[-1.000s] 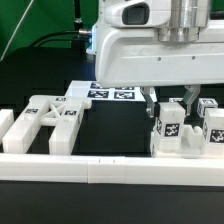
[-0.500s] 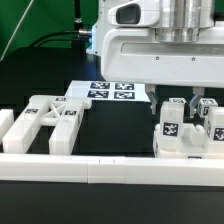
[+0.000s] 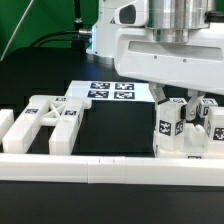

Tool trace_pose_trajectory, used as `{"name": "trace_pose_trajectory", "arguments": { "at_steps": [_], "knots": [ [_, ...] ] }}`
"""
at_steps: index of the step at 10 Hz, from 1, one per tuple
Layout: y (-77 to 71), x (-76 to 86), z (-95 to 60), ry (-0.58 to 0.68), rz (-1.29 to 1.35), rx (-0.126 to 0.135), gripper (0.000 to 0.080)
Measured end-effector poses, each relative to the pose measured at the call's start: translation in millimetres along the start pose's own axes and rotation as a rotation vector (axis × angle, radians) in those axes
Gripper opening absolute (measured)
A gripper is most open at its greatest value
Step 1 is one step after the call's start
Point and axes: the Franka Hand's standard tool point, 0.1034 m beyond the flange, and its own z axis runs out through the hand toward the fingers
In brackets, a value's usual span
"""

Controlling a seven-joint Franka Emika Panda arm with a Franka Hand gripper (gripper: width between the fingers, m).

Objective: Assemble chair

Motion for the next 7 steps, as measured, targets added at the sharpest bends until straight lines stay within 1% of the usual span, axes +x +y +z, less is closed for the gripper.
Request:
{"name": "trace_pose_trajectory", "arguments": {
  "at_steps": [4,5,7],
  "knots": [
    [-1.8,-2.7,0.2,-0.014,0.356,0.008,0.0288],
    [-1.8,-2.8,0.4,-0.015,0.397,0.008,0.0288],
    [-1.7,-3.0,0.7,-0.015,0.389,0.008,0.0287]
  ]
}}
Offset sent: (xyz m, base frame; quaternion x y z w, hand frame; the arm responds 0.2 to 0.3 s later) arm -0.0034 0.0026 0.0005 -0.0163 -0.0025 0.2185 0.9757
